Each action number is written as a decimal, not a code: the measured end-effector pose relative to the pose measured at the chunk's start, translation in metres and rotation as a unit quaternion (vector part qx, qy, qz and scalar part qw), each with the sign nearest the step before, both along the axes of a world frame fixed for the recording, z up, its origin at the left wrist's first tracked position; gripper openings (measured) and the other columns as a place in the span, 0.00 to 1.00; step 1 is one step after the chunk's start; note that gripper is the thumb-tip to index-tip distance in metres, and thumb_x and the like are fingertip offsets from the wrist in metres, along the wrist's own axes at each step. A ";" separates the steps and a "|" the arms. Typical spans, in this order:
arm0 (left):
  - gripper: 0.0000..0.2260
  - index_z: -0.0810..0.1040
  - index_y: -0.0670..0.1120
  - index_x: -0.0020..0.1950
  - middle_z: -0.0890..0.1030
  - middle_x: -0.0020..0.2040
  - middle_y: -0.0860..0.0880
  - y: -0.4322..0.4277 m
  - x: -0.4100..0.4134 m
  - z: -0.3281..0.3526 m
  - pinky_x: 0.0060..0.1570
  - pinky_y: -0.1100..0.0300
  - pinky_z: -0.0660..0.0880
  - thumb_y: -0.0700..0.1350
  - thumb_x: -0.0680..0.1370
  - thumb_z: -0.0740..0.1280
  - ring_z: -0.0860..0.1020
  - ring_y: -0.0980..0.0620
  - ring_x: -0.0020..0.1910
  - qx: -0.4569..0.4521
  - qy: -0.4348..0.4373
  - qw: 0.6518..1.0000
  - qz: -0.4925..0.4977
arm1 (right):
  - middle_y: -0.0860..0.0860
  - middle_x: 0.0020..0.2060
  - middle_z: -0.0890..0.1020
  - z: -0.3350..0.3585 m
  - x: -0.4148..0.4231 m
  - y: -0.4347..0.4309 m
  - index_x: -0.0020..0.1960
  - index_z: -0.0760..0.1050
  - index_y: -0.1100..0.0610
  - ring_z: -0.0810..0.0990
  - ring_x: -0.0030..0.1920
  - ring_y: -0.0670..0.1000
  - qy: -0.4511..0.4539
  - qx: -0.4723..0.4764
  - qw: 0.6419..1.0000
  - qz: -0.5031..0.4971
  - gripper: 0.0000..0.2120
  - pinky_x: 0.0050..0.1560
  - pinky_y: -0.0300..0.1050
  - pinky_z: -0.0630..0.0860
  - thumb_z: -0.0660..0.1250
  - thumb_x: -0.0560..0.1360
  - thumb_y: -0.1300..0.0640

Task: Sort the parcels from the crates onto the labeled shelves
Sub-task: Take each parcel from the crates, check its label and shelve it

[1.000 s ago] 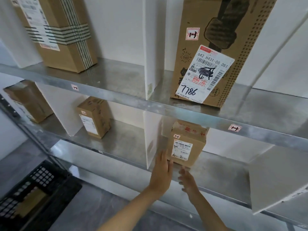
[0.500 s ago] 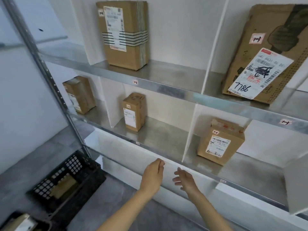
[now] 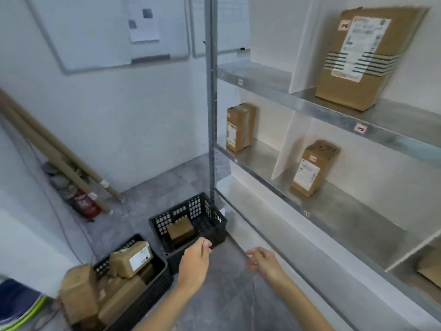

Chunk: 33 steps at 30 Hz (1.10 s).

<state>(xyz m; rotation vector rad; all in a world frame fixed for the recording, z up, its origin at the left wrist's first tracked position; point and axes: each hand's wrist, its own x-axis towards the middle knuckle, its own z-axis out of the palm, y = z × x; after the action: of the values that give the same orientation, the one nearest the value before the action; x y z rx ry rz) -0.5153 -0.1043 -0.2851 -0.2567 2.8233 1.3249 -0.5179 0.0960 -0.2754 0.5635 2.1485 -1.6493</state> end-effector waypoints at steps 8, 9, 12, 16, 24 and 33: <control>0.12 0.77 0.49 0.48 0.80 0.42 0.54 -0.088 -0.009 -0.016 0.37 0.67 0.68 0.45 0.82 0.54 0.76 0.60 0.41 0.027 -0.016 0.992 0.119 | 0.52 0.33 0.83 -0.017 -0.057 -0.061 0.45 0.78 0.57 0.79 0.33 0.49 -0.009 0.043 0.994 0.099 0.07 0.28 0.34 0.70 0.62 0.78 0.58; 0.12 0.77 0.49 0.48 0.80 0.42 0.53 -0.095 -0.013 -0.018 0.39 0.65 0.70 0.45 0.82 0.54 0.77 0.59 0.41 0.035 -0.015 0.990 0.134 | 0.51 0.32 0.83 -0.018 -0.066 -0.067 0.44 0.78 0.56 0.80 0.32 0.48 -0.007 0.044 0.993 0.108 0.07 0.29 0.35 0.70 0.63 0.78 0.57; 0.11 0.77 0.48 0.48 0.81 0.42 0.52 -0.114 -0.032 -0.024 0.47 0.59 0.73 0.44 0.82 0.55 0.77 0.56 0.44 0.061 -0.012 0.984 0.168 | 0.48 0.31 0.83 -0.026 -0.095 -0.085 0.45 0.79 0.55 0.81 0.33 0.47 -0.007 0.043 0.991 0.129 0.07 0.34 0.38 0.72 0.64 0.77 0.56; 0.11 0.77 0.50 0.47 0.80 0.41 0.54 -0.135 -0.072 -0.040 0.45 0.64 0.70 0.44 0.82 0.56 0.77 0.58 0.44 0.075 -0.025 0.976 0.204 | 0.52 0.36 0.83 -0.043 -0.153 -0.102 0.47 0.78 0.56 0.80 0.36 0.48 -0.021 0.043 0.987 0.154 0.07 0.36 0.41 0.70 0.61 0.79 0.57; 0.11 0.76 0.44 0.46 0.79 0.40 0.48 -0.174 -0.200 -0.071 0.46 0.56 0.74 0.42 0.82 0.56 0.78 0.49 0.42 0.097 -0.078 0.956 0.264 | 0.60 0.43 0.81 -0.082 -0.316 -0.128 0.52 0.76 0.64 0.78 0.36 0.51 -0.046 0.033 0.985 0.166 0.11 0.29 0.33 0.72 0.57 0.81 0.59; 0.10 0.76 0.45 0.47 0.79 0.39 0.48 -0.217 -0.316 -0.111 0.29 0.65 0.66 0.42 0.82 0.55 0.73 0.55 0.30 0.087 -0.134 0.947 0.278 | 0.55 0.39 0.82 -0.141 -0.444 -0.175 0.49 0.76 0.58 0.80 0.38 0.51 -0.094 0.065 0.972 0.206 0.10 0.36 0.40 0.70 0.57 0.80 0.57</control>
<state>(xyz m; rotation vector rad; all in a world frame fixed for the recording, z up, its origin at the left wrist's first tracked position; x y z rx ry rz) -0.8317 -0.3216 -0.3965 -1.1962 2.4693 1.4608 -0.9620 -0.0792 -0.4161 0.2689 2.0707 -1.1926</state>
